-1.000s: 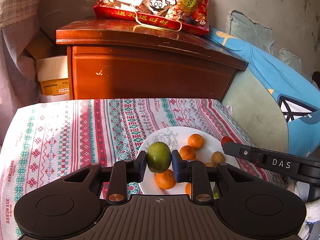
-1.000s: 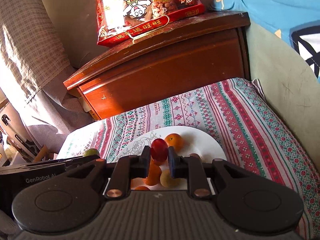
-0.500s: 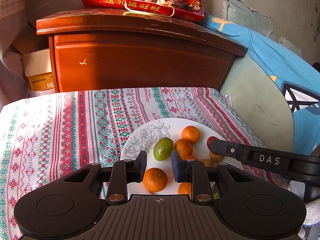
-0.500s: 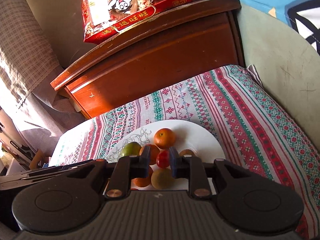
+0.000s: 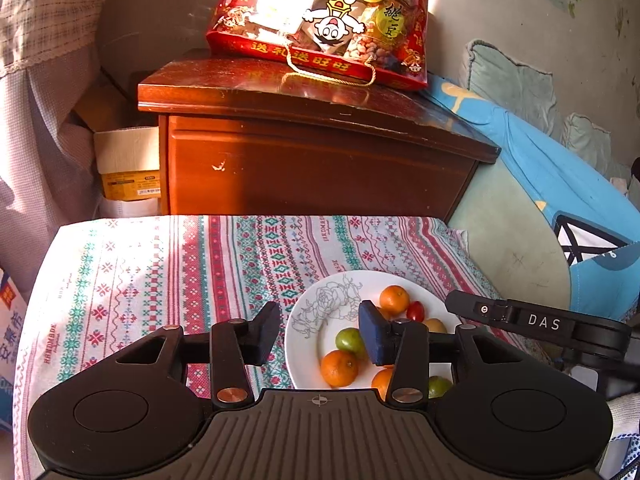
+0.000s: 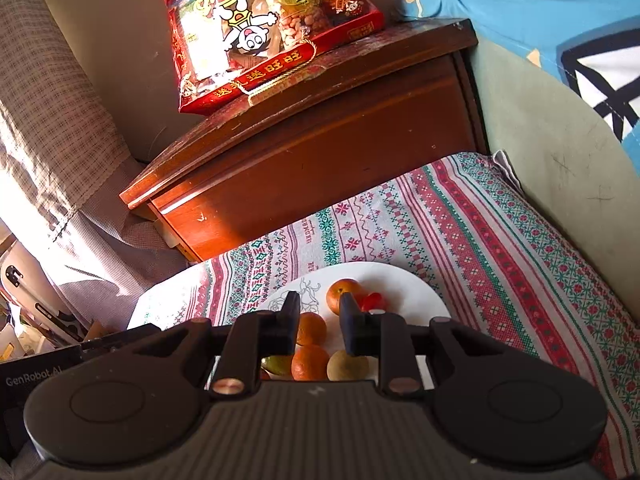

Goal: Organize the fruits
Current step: 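Carry the lime and cherry tomato onto the white plate and open both tools, then withdraw from the plate and grasp another red cherry tomato with the right tool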

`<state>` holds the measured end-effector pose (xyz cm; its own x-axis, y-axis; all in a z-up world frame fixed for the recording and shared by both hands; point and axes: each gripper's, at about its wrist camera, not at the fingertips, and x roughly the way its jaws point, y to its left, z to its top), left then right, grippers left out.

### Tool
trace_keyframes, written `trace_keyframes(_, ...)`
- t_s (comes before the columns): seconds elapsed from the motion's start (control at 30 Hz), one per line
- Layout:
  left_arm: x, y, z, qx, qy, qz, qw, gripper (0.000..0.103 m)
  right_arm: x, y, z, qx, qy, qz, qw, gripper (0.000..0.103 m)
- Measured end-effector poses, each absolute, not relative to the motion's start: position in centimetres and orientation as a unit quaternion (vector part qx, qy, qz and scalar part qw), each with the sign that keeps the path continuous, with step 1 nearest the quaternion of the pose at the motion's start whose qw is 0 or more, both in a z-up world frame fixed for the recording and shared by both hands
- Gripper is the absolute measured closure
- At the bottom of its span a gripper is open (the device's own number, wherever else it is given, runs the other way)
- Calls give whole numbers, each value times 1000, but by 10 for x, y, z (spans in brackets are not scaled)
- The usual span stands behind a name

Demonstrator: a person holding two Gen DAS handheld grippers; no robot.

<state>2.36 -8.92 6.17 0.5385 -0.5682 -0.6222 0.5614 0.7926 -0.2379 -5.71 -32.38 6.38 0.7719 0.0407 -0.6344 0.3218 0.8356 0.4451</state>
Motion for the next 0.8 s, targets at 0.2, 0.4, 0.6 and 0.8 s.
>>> trace_keyframes(0.2, 15, -60, 62, -21, 368, -294, 882, 58, -65, -303, 69, 267, 328, -56, 904, 76)
trace_keyframes(0.4, 6, -35, 59, -27, 374, -272, 886, 58, -76, -283, 67, 265, 338, -41, 902, 76)
trace_keyframes(0.6, -7, -22, 52, -17, 381, -265, 886, 58, -86, -264, 62, 257, 348, -26, 901, 76)
trace_keyframes(0.8, -17, -13, 38, 7, 394, -254, 883, 58, -91, -243, 54, 254, 360, -6, 898, 76)
